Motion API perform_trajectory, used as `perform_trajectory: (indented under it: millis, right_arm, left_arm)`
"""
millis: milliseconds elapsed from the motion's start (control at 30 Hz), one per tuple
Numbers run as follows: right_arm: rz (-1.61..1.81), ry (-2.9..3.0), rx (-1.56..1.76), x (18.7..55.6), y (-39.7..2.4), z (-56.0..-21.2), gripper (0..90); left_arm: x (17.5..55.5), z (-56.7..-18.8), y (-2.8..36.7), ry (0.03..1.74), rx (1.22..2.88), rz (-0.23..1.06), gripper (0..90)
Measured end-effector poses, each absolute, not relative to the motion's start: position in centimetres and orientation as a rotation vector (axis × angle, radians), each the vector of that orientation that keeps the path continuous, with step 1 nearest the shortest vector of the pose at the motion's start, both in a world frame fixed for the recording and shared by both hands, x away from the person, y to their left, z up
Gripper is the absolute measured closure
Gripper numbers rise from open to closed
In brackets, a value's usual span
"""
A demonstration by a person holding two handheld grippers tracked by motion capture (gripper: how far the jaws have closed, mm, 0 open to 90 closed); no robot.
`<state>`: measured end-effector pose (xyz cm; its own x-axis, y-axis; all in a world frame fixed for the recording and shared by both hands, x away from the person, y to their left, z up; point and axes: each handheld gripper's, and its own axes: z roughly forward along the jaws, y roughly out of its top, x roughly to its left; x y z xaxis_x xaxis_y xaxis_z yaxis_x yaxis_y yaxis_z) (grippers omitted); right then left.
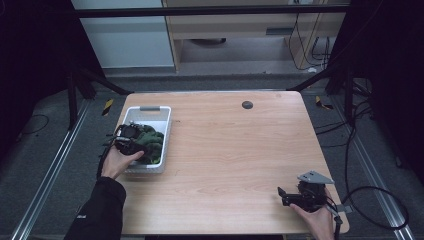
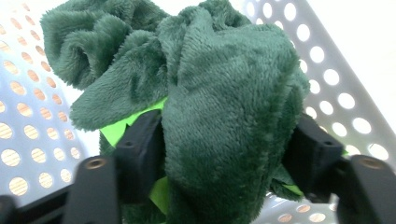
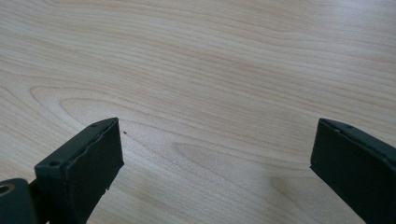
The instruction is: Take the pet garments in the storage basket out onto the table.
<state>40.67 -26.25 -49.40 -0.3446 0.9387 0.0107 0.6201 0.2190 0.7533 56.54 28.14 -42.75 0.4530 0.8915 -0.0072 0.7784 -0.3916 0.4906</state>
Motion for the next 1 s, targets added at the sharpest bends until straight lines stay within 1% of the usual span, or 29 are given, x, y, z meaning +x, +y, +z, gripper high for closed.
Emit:
perform_trajectory:
  millis: [167,200,333,433,600,1000]
  right_arm:
    - [0.938,2.052,1.442,40.7,-26.2,-49.4,2.3]
    - [0.932,2.053,1.43,40.7,-26.2,-49.4,2.3]
    - [0.931,2.056,1.428,40.7,-26.2,-49.5,2.3]
    - [0.934,2.058,1.426,40.7,-26.2,-49.4,2.3]
    - [0.943,2.061,1.431,40.7,-26.1,-49.4,2.5]
    - [0.945,2.061,1.434,40.6,-26.1,-49.4,2.5]
  left_arm:
    - [56.4,-42.8,27.8,1.4,2.315,0.366,50.1]
    - [56.4,-42.8,27.8,1.408,2.317,0.371,54.7]
    - [56.4,-42.6,27.9,1.427,2.312,0.362,67.8]
    - [56.3,-42.4,28.0,1.426,2.31,0.365,73.9]
    - [56.1,-41.9,28.3,1.42,2.289,0.366,78.7]
    - [54.6,-38.9,28.8,1.367,2.228,0.404,80.6]
